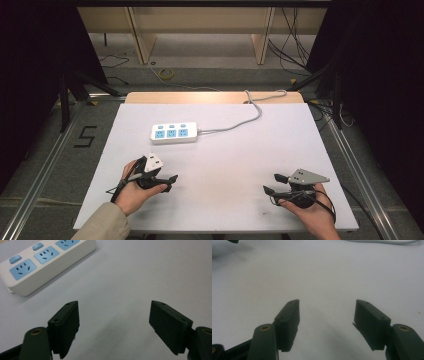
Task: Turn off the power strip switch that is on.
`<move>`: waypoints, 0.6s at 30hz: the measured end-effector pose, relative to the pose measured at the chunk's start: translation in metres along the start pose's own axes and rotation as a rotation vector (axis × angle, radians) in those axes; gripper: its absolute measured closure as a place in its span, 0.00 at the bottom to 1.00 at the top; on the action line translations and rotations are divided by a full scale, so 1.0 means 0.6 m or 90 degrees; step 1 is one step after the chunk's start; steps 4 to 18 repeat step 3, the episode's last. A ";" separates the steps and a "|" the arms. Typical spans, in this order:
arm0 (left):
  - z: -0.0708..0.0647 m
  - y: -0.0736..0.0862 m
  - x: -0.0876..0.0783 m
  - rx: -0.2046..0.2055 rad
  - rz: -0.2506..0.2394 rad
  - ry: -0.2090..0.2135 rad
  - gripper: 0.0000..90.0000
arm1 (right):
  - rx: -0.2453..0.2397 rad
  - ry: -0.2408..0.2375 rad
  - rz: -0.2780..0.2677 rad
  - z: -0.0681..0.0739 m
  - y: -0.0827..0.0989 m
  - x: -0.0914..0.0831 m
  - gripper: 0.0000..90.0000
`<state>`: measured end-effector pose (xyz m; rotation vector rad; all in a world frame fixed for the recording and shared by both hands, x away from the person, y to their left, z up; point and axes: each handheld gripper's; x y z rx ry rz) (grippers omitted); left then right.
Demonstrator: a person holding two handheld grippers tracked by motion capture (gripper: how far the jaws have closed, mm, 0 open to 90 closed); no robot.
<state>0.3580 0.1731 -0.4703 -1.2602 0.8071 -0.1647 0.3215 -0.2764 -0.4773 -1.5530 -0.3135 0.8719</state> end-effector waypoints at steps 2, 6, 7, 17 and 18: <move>0.001 0.002 -0.003 -0.003 -0.002 -0.004 0.26 | -0.001 -0.001 0.000 0.000 0.000 0.000 0.42; 0.001 0.004 -0.003 -0.004 -0.004 -0.006 0.26 | -0.001 -0.001 0.000 0.000 0.000 0.000 0.42; 0.001 0.004 -0.003 -0.004 -0.004 -0.006 0.26 | -0.001 -0.001 0.000 0.000 0.000 0.000 0.42; 0.001 0.004 -0.003 -0.004 -0.004 -0.006 0.26 | -0.001 -0.001 0.000 0.000 0.000 0.000 0.42; 0.001 0.004 -0.003 -0.004 -0.004 -0.006 0.26 | -0.001 -0.001 0.000 0.000 0.000 0.000 0.42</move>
Point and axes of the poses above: each handheld gripper's, and its own axes: x roughly forward along the jaws, y roughly out of its underside, z roughly to its left, and after that the axes turned 14 degrees about -z, right-handed
